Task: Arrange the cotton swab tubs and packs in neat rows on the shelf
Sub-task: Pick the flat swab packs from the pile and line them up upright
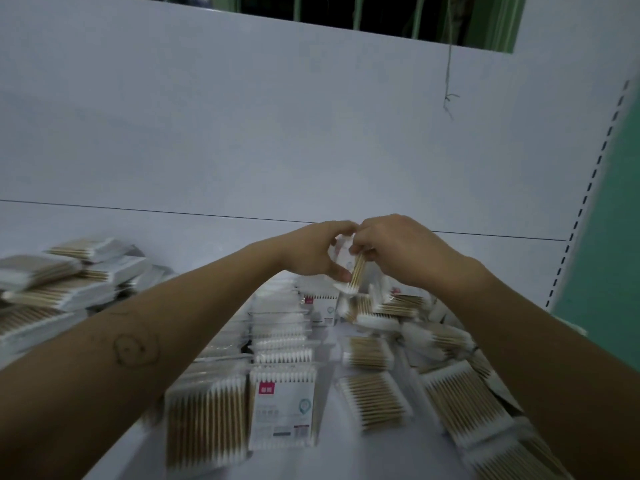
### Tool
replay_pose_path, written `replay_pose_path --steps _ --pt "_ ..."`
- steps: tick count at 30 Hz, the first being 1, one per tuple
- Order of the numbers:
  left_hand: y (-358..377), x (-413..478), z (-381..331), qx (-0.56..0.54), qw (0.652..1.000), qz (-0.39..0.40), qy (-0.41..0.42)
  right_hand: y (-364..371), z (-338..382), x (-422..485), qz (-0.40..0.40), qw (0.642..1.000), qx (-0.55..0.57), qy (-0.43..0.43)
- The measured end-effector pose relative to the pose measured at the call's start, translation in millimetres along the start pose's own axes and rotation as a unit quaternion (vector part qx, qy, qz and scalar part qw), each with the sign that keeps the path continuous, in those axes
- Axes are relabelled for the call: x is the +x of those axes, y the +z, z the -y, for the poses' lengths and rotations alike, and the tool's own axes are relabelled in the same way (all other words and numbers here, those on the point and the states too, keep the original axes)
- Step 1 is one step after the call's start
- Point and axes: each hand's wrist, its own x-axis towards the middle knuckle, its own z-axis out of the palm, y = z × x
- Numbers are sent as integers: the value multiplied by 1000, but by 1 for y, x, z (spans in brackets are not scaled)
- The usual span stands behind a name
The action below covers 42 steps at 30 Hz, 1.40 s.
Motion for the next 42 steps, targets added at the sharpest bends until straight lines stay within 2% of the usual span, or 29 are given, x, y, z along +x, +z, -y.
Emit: replay_pose_path --steps 4,8,10,14,17,22,26,30,33,35,38,42 --pt "4 1 -5 86 996 -3 -30 12 0 -14 -34 998 59 9" --pt "12 0 -6 183 979 8 -85 26 -3 -21 -32 993 61 101" --pt "13 -1 -5 205 975 -3 -88 29 -5 -19 14 990 25 138" --pt "5 -1 -4 162 981 -59 -90 44 4 -15 173 974 -68 125" --pt "-3 -2 -4 137 982 -89 -98 66 11 -8 205 967 -89 122" --pt "-8 -9 -2 126 976 -144 -105 95 20 5 176 967 -90 158" --pt "-3 -9 3 88 982 -135 -100 101 29 12 142 970 -106 164" --pt "-3 -10 1 64 986 -123 -90 93 14 10 83 974 -58 203" --pt "-9 -12 -3 60 985 -154 -57 88 -6 7 48 957 62 279" --pt "-11 -13 -6 66 990 -108 -56 88 -14 6 41 939 129 315" --pt "-3 -8 -11 155 985 21 -68 89 -19 5 37 930 152 333" --pt "20 7 -6 221 970 60 -78 89 -19 4 27 935 129 330"
